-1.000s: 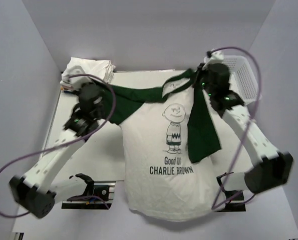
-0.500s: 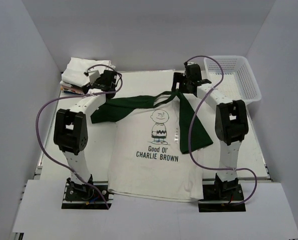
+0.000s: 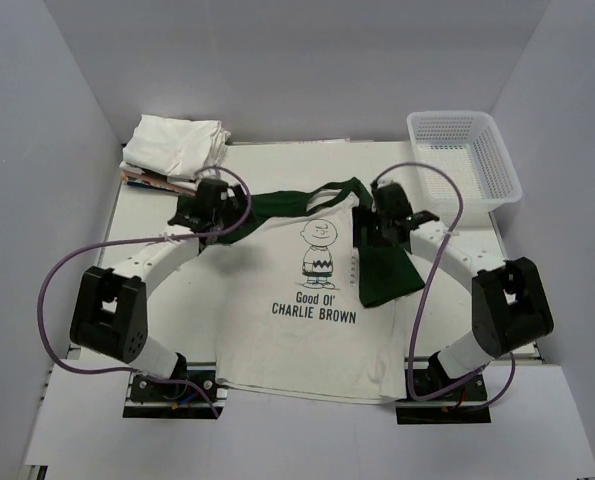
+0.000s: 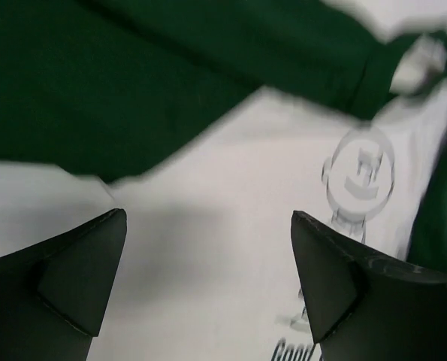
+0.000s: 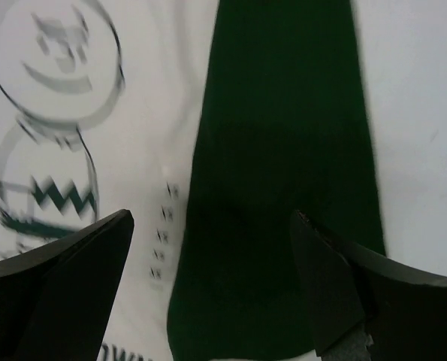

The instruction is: Fold and stack the t-shirts

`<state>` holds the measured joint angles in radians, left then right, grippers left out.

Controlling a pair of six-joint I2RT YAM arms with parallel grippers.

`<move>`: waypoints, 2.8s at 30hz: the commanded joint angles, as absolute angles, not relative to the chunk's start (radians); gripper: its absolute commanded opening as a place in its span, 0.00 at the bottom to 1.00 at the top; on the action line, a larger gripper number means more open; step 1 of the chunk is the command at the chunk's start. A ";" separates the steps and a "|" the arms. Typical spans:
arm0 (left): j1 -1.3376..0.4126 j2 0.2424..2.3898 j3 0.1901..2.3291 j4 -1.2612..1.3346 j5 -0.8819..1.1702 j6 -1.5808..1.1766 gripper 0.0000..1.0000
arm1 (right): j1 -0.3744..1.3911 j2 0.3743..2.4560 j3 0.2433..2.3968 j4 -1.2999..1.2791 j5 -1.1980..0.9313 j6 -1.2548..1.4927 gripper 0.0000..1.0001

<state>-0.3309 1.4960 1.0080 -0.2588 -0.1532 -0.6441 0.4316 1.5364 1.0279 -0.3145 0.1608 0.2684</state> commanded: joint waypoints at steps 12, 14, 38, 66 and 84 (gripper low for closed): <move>-0.486 1.489 0.652 -0.063 0.088 -0.693 1.00 | 0.569 1.505 0.831 -0.469 0.311 0.437 0.13; -0.486 1.517 0.652 -0.119 0.028 -0.693 1.00 | 0.563 1.474 0.839 -0.482 0.337 0.469 0.00; -0.486 1.539 0.825 -0.365 -0.155 -0.545 1.00 | 0.248 1.603 1.089 -0.511 0.510 0.345 0.72; -0.512 1.644 0.870 -0.694 -0.244 -0.796 1.00 | 0.396 2.163 1.605 -0.311 0.077 0.342 0.90; -0.334 2.640 2.408 -0.726 0.016 -0.282 1.00 | 0.603 1.145 0.402 -0.242 -0.046 0.819 0.90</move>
